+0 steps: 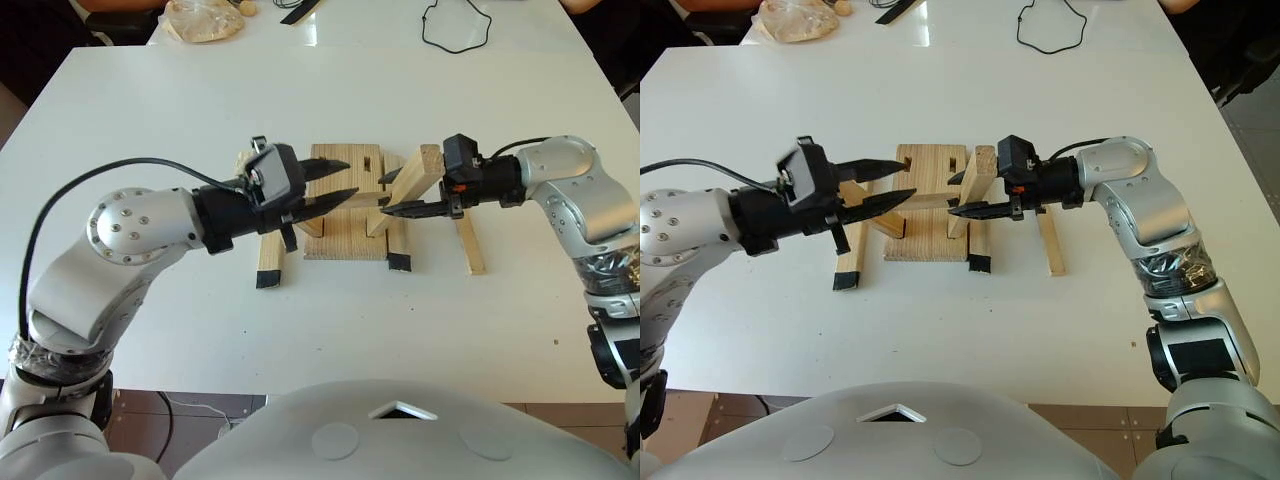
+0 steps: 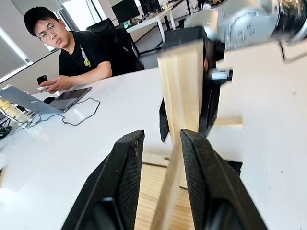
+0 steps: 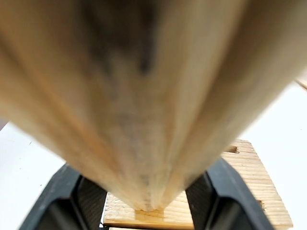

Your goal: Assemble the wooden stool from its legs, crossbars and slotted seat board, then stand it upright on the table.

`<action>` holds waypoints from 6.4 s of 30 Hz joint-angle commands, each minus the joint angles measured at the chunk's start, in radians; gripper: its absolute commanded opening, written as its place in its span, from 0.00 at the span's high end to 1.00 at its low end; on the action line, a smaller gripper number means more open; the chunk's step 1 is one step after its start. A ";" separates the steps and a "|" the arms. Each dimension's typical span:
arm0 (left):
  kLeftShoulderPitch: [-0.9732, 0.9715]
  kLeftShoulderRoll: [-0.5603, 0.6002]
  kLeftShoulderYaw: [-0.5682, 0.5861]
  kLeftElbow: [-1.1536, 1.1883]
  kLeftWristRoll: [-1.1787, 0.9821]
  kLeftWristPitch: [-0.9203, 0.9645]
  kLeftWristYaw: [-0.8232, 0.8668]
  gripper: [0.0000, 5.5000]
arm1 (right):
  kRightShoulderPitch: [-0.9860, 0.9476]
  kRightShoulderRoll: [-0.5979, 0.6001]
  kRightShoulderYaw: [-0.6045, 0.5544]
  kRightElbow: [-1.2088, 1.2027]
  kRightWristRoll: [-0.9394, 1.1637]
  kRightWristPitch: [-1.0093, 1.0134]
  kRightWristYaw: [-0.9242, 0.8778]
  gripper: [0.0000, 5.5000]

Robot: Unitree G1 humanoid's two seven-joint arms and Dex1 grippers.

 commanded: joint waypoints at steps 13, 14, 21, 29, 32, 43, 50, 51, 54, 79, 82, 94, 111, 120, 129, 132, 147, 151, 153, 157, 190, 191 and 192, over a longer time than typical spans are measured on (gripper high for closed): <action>0.063 -0.177 -0.047 -0.026 0.047 -0.037 0.016 1.00 | -0.045 0.006 0.118 0.130 -0.150 0.027 0.039 0.63; 0.058 -0.197 -0.001 -0.051 -0.020 -0.023 0.034 1.00 | -0.042 0.006 0.116 0.134 -0.151 0.024 0.036 0.63; 0.004 -0.194 0.028 -0.005 0.005 0.087 0.165 1.00 | -0.035 0.008 0.108 0.148 -0.150 0.018 0.022 0.63; 0.004 -0.207 -0.243 0.138 0.208 0.066 0.134 1.00 | -0.068 0.032 0.115 0.185 -0.165 -0.003 0.012 0.63; 0.017 -0.188 -0.260 0.135 0.238 0.069 0.119 1.00 | -0.074 0.037 0.108 0.193 -0.166 -0.003 -0.004 0.63; -0.009 -0.291 -0.130 0.073 0.163 0.049 0.118 1.00 | -0.094 0.041 0.115 0.160 -0.181 0.034 -0.008 0.63; -0.062 -0.335 0.005 -0.044 -0.004 0.169 0.178 1.00 | -0.088 0.040 0.116 0.190 -0.196 0.020 -0.009 0.63; -0.056 -0.316 -0.032 -0.001 0.051 0.178 0.192 1.00 | -0.091 0.043 0.117 0.193 -0.197 0.019 -0.010 0.63; -0.037 -0.262 -0.177 0.154 0.226 0.156 0.213 1.00 | -0.095 0.047 0.120 0.195 -0.198 0.017 -0.008 0.63; 0.053 -0.100 0.629 0.391 -0.164 0.151 0.220 1.00 | 0.075 0.033 0.053 0.062 -0.168 0.077 -0.121 0.63; 0.214 -0.103 0.542 0.259 -0.228 0.166 0.081 1.00 | 0.095 0.040 0.057 0.026 -0.160 0.099 -0.136 0.63; 0.128 -0.448 0.234 -0.009 -0.517 0.169 0.171 1.00 | -0.089 0.083 0.167 0.251 -0.162 0.019 0.168 0.63; 0.210 -0.334 0.448 0.422 -0.070 -0.043 0.280 1.00 | -0.016 0.156 -0.067 0.203 -0.132 -0.028 -0.062 0.50; 0.354 -0.471 0.452 0.282 0.067 -0.065 0.507 1.00 | 0.291 0.050 -0.272 -0.280 -0.076 0.153 -0.296 0.30; 0.479 -0.671 0.245 0.140 0.316 -0.133 0.718 1.00 | 0.387 0.126 -0.402 -0.282 -0.142 0.244 -0.624 0.34; 0.452 -0.699 0.138 0.123 0.399 -0.162 0.741 1.00 | 0.400 0.364 -0.276 -0.311 -0.330 0.237 -0.972 0.43; 0.411 -0.745 0.062 0.127 0.585 -0.215 0.782 1.00 | 0.510 0.635 -0.126 -0.552 -0.644 0.239 -1.346 0.88; 0.388 -0.750 0.183 0.156 0.604 -0.222 0.828 1.00 | 0.506 0.662 -0.234 -0.534 -0.692 0.256 -1.440 0.99; 0.373 -0.752 0.178 0.154 0.600 -0.215 0.812 1.00 | 0.507 0.667 -0.221 -0.546 -0.698 0.260 -1.431 1.00; 0.331 -0.702 -0.082 0.103 0.565 -0.199 0.609 1.00 | 0.478 0.653 0.054 -0.574 -0.648 0.200 -1.243 1.00; -0.309 -0.264 0.494 0.219 -0.851 0.454 0.655 1.00 | -0.098 0.354 -0.480 -0.448 0.308 0.646 -0.755 1.00; -0.300 -0.261 0.479 0.219 -0.873 0.451 0.674 1.00 | -0.101 0.357 -0.474 -0.445 0.311 0.642 -0.760 1.00; -0.297 -0.259 0.471 0.219 -0.891 0.441 0.684 1.00 | -0.107 0.364 -0.473 -0.444 0.321 0.639 -0.767 1.00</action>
